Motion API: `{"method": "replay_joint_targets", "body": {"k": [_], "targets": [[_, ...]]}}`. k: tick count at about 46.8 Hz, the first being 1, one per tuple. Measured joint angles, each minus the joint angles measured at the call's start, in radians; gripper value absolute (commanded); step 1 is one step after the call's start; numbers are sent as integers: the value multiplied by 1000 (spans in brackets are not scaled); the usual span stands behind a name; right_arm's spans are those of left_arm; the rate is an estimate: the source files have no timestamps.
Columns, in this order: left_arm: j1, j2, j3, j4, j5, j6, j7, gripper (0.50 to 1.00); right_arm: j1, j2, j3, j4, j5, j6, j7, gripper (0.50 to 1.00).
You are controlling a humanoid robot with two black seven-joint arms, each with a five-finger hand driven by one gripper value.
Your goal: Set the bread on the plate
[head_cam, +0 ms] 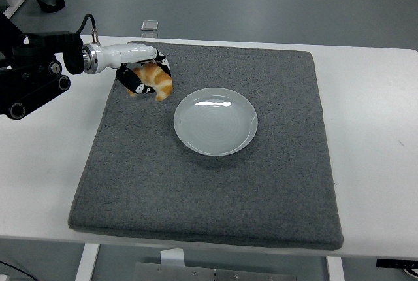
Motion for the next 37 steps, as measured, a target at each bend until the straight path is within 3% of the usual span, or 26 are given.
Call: {"method": "replay_joint_targets", "body": {"k": [37], "targets": [[-163, 27, -15, -30, -33, 0, 0, 500, 0, 0, 0, 1, 0, 0, -1, 930]]}}
